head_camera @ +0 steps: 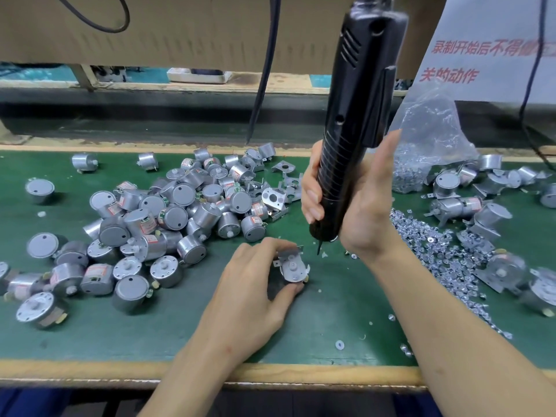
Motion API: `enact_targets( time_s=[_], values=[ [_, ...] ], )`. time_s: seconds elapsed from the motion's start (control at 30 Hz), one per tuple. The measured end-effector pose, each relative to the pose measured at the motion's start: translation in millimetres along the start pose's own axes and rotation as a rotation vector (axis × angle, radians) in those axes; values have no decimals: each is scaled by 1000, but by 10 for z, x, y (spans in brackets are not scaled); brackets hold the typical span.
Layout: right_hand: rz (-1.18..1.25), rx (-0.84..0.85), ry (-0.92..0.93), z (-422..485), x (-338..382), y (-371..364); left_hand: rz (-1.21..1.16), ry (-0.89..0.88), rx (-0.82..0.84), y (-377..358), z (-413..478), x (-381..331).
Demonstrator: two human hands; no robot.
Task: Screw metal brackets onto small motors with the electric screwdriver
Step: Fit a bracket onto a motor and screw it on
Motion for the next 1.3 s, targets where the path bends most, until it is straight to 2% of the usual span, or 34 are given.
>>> enact_targets(
  time_s=[0.27, 0.6, 1.3],
  values=[
    [-101, -105, 25, 50, -54, 132, 8, 70, -41, 0, -12, 35],
    [-64, 121, -104, 92, 88, 325, 0, 74, -33, -2, -21, 27],
    [-38, 111, -142, 105, 52, 455, 41, 66, 28, 8, -7, 16]
  ],
)
Point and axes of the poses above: each hand's wrist, its own z-axis towards the middle knuckle, its own y-axis out of the back of the hand, x = y × z, the point moved 3 cm from there along z, towards the middle knuckle, and after that the axes turned 8 degrees about -x, right-handed, at the moved point
